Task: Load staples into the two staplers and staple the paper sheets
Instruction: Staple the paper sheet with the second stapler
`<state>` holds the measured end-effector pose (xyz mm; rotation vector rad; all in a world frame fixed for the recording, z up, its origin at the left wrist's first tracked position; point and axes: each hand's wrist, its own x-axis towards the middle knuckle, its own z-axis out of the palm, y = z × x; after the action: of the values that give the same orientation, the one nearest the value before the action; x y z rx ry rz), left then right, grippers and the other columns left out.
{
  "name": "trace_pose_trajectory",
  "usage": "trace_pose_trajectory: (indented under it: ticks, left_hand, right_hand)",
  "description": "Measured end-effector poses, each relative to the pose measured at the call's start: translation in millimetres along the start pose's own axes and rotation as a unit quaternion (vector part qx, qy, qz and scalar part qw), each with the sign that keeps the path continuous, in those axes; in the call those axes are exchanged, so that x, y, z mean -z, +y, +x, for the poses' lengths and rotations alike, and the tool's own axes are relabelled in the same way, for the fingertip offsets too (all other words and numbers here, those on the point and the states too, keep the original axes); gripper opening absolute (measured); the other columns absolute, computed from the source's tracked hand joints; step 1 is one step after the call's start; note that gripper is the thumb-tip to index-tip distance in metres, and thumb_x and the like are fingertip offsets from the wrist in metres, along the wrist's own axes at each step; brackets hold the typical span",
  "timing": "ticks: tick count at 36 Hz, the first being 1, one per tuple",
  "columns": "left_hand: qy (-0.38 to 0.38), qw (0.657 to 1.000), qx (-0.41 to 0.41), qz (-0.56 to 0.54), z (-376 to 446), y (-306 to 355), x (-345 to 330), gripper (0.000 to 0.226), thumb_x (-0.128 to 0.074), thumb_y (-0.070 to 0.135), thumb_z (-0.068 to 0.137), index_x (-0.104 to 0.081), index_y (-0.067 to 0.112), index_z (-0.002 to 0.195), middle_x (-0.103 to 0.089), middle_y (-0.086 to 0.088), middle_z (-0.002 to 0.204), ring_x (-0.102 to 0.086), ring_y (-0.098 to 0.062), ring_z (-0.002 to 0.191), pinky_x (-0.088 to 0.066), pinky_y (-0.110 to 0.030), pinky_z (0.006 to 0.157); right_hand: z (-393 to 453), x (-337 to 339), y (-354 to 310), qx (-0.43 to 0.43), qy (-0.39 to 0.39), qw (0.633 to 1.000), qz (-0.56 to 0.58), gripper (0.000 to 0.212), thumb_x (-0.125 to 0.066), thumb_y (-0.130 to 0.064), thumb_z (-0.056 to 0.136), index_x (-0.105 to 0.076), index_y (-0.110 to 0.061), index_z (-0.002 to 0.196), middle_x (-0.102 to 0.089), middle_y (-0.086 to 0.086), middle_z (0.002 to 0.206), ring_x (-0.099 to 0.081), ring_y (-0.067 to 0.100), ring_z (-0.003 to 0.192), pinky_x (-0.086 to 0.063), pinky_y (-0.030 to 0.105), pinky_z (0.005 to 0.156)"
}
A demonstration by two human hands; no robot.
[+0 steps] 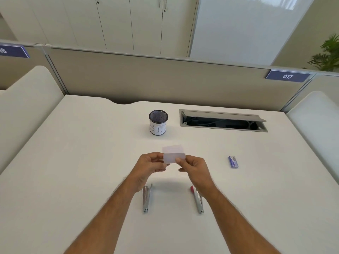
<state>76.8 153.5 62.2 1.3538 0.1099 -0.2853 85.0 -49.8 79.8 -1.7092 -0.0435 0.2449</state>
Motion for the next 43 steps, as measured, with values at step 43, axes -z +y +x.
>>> trace_pose_trajectory:
  ticks: [43]
  left_hand:
    - [0.106, 0.991, -0.056, 0.061, -31, 4, -40, 0.027, -0.074, -0.004, 0.085, -0.082, 0.015, 0.101, -0.080, -0.002, 0.104, -0.072, -0.018, 0.104, -0.054, -0.031, 0.097]
  right_hand:
    - [-42, -2, 3, -0.047, 0.045, 0.994, 0.086, 0.032, -0.078, -0.023, 0.090, -0.061, -0.018, 0.117, -0.079, 0.010, 0.088, -0.076, 0.026, 0.075, -0.061, 0.034, 0.068]
